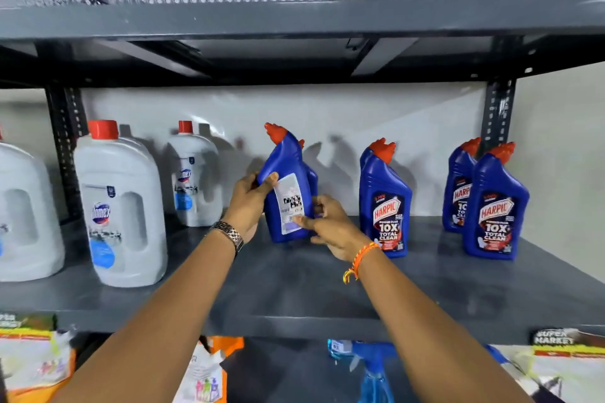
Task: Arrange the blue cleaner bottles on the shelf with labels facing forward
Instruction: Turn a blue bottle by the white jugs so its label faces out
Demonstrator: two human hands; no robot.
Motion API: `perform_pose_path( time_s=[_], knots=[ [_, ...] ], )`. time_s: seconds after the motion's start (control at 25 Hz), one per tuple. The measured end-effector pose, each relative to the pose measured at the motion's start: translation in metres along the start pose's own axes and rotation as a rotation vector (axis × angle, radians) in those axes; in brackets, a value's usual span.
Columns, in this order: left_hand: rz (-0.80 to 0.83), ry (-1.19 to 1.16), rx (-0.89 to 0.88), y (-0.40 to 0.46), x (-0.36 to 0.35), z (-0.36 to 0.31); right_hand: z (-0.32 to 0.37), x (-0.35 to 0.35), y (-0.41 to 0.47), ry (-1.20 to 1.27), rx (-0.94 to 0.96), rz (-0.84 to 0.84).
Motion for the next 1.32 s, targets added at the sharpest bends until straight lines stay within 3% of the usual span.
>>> perform_pose_path(
  time_s=[0.08, 0.2, 0.24, 0.36, 0.48, 0.6, 0.76, 1.08, 1.32],
  knots=[
    [-0.063, 0.13, -0.068, 0.004, -0.002, -0.02, 0.015, -0.006, -0.012, 0.092, 0.068, -0.078],
    [-0.033, 0.295, -0.051, -0.006, -0.017, -0.048, 0.03, -0.021, -0.03, -0.189, 0.284, -0.412],
    [-0.041, 0.301, -0.038, -0.011, -0.023, -0.054, 0.031, -0.026, -0.034, -0.24, 0.32, -0.454],
    [-0.055, 0.147, -0.06, -0.011, -0.026, -0.054, 0.027, -0.032, -0.035, -0.187, 0.237, -0.29],
    [0.136, -0.025, -0.049, -0.007, -0.014, -0.04, 0.022, -0.017, -0.021, -0.032, 0.081, -0.106],
    [0.285, 0.057, 0.003, -0.014, -0.006, -0.02, 0.009, -0.004, -0.011, -0.248, 0.052, -0.198],
    [0.261, 0.126, 0.057, -0.015, -0.001, 0.002, -0.014, -0.012, -0.005, -0.349, 0.036, -0.256],
    [0.15, 0.168, 0.19, -0.018, 0.011, 0.041, -0.016, 0.008, 0.012, -0.227, -0.077, -0.074],
    [0.223, 0.092, 0.255, -0.03, 0.02, 0.037, -0.013, 0.005, -0.011, -0.275, -0.073, -0.029]
  ],
)
Point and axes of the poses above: each hand's wrist, its own y-axis towards the middle knuckle, its own x-axis out of the back of the hand, z = x × y, the point moved 2 cm from there along y, towards the middle knuckle, and after that the axes turned 1 degree about -z, right-handed, at the moved point
